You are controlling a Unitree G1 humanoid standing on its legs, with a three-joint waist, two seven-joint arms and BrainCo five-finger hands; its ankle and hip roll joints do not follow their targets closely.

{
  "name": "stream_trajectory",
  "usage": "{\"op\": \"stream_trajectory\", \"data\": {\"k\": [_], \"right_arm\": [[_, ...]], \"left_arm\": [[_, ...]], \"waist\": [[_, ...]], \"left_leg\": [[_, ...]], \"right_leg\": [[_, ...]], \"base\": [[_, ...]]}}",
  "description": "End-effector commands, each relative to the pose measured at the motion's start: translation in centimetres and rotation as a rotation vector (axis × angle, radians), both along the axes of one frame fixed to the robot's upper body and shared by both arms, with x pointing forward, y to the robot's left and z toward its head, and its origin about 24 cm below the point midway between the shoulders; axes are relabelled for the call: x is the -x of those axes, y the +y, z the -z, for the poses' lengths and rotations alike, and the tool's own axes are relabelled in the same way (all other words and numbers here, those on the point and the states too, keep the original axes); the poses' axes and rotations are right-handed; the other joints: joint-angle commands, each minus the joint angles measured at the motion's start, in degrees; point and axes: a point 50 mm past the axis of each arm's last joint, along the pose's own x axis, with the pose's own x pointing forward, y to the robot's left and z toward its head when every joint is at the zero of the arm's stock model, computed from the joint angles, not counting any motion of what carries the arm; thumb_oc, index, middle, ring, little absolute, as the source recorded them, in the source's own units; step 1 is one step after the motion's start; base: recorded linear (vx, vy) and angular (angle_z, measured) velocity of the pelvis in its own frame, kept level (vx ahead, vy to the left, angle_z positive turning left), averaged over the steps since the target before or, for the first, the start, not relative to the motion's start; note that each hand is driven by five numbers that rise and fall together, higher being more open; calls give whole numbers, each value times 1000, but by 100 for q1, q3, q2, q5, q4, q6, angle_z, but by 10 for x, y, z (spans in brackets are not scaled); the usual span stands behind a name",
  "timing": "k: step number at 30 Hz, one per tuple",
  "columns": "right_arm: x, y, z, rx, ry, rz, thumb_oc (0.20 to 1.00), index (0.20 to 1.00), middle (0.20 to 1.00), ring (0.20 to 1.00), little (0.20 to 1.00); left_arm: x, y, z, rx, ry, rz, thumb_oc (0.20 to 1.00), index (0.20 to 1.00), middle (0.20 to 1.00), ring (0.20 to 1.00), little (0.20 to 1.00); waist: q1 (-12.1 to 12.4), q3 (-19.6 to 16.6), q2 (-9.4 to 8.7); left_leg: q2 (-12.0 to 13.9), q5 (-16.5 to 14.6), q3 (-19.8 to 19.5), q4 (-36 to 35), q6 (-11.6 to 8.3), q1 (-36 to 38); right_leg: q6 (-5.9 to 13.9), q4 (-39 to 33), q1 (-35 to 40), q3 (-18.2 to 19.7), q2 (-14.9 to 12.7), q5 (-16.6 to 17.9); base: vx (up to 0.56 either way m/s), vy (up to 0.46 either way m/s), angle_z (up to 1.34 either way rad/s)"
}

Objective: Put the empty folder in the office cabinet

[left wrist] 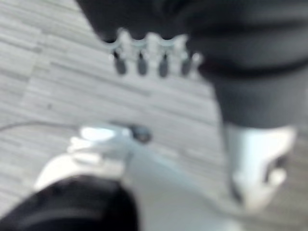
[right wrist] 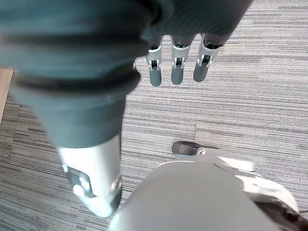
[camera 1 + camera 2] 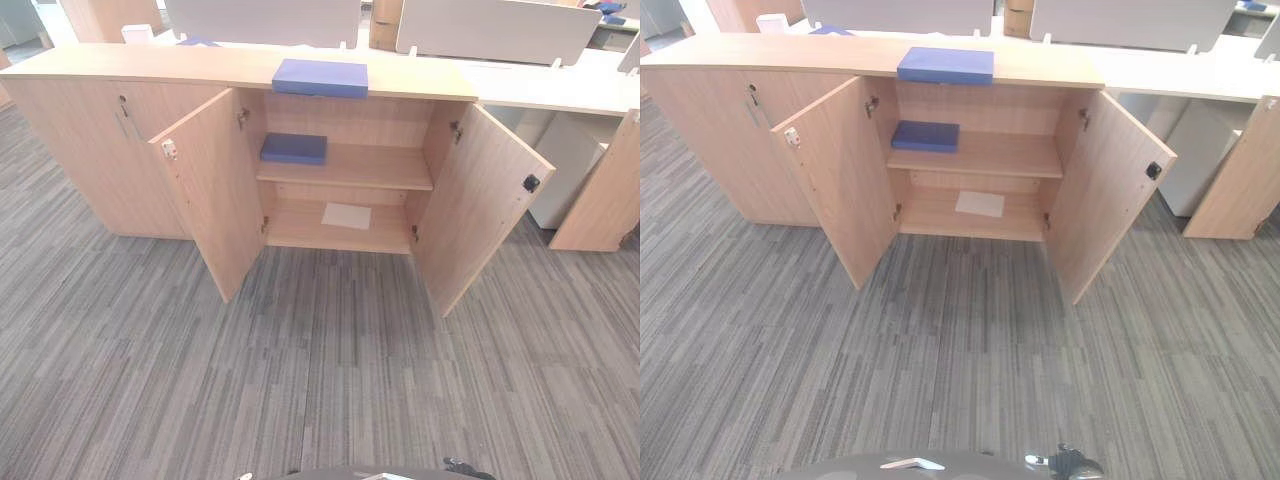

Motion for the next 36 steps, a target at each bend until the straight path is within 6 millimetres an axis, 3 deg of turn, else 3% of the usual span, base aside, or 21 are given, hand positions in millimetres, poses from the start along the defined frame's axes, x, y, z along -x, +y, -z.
{"op": "stream_trajectory", "data": {"k": [1,7,36], "right_arm": [[-24,-10,-6,36,-56,-48,1000,1000,1000,1000,1000],[-24,-7,-6,24,-55,-31,1000,1000,1000,1000,1000],[-23,-8,-6,32,-59,-13,1000,1000,1000,1000,1000]], "left_arm": [[-12,-2,0,2,-4,2,1000,1000,1000,1000,1000],[-10,-9,1,42,-2,-9,1000,1000,1000,1000,1000],[-8,-6,1,38,16,-45,1000,1000,1000,1000,1000]], "waist": [[-25,253,103],[-33,273,67],[-86,262,93]], "left_leg": [[-235,-306,311,-9,137,35],[-214,-314,360,-9,124,50],[-208,-318,409,-9,134,68]], "right_leg": [[342,-11,101,-189,85,142],[358,0,105,-187,89,148],[336,-11,103,-141,102,148]], "base": [[0,0,0],[2,-5,0],[0,0,0]]}}
